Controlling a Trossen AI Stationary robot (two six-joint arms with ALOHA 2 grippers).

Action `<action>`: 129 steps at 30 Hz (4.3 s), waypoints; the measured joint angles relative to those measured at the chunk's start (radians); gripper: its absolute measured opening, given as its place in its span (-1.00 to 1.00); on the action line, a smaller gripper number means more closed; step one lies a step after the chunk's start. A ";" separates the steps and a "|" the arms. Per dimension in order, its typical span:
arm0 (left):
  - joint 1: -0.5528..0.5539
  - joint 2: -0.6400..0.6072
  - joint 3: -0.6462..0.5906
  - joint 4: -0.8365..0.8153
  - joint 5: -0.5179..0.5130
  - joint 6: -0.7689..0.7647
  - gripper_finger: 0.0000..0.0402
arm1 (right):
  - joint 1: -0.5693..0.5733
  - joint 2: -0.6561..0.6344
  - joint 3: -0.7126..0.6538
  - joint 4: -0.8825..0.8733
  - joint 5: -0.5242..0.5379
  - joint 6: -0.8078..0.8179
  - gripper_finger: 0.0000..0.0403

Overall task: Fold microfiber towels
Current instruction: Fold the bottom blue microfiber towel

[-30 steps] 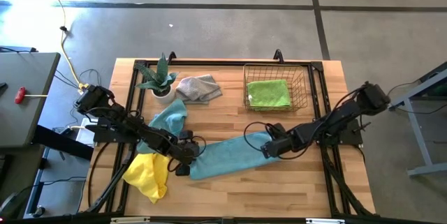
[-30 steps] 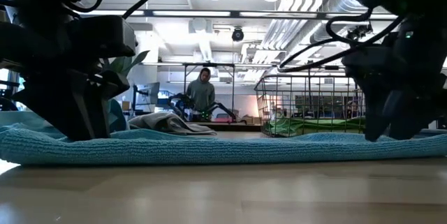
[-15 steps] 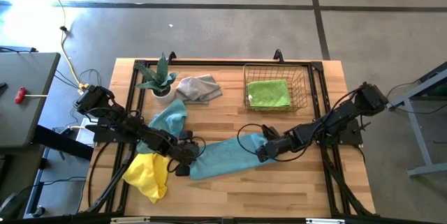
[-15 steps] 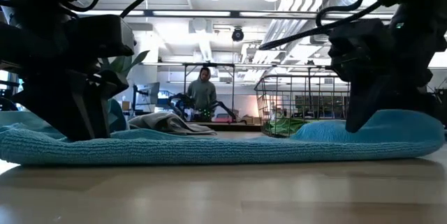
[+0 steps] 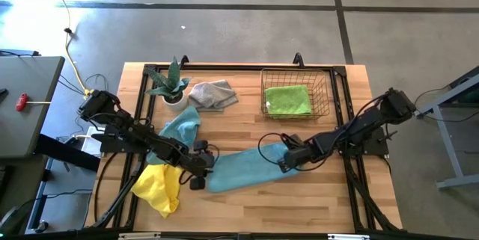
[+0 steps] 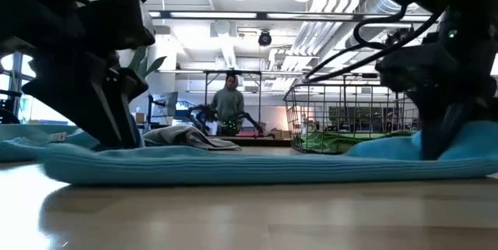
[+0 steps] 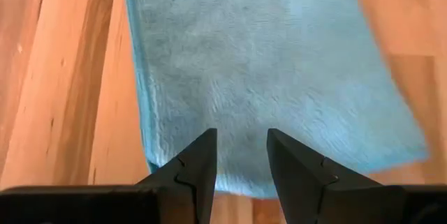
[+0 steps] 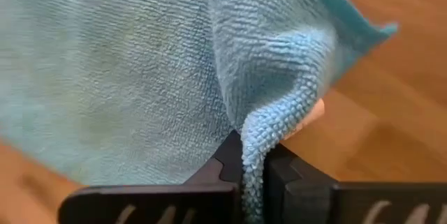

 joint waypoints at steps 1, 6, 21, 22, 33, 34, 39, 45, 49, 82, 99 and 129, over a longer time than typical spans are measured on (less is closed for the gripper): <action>0.000 0.000 0.001 0.004 0.008 -0.006 -0.42 | 0.000 0.000 0.025 -0.069 -0.002 -0.001 -0.98; 0.000 0.000 0.001 0.001 0.011 -0.041 -0.42 | 0.000 -0.001 0.212 -0.479 -0.003 -0.009 -0.99; 0.000 -0.002 0.003 0.037 -0.125 -0.044 -0.42 | -0.008 0.046 0.463 -0.735 0.008 0.100 -1.00; 0.000 -0.002 0.003 0.045 -0.136 -0.043 -0.42 | -0.008 0.061 0.463 -0.693 0.008 0.089 -1.00; 0.001 -0.003 0.004 0.080 -0.147 0.009 -0.42 | -0.020 0.204 0.463 -0.234 0.012 -0.021 -1.00; 0.001 -0.003 0.004 0.080 -0.147 0.009 -0.42 | -0.023 0.210 0.463 -0.204 0.013 -0.027 -1.00; 0.001 -0.003 0.004 0.085 -0.149 0.049 -0.42 | -0.042 0.243 0.463 -0.085 0.032 -0.028 -1.00; 0.001 -0.003 0.004 0.089 -0.186 0.122 -0.42 | -0.058 0.289 0.462 0.048 0.070 -0.023 -1.00; 0.006 -0.004 0.004 0.089 -0.200 0.157 -0.42 | -0.060 0.319 0.462 0.143 0.075 -0.018 -1.00; 0.023 -0.004 -0.019 0.136 -0.217 0.166 -0.42 | -0.039 0.384 0.463 0.418 -0.199 -0.143 -0.26; -0.009 -0.004 -0.001 0.397 -0.216 0.283 -0.42 | 0.013 0.383 0.463 -0.036 0.039 -0.529 -0.38; 0.127 0.276 0.225 0.139 -0.018 0.230 -0.42 | 0.066 0.384 0.463 -0.095 0.199 -0.585 -0.39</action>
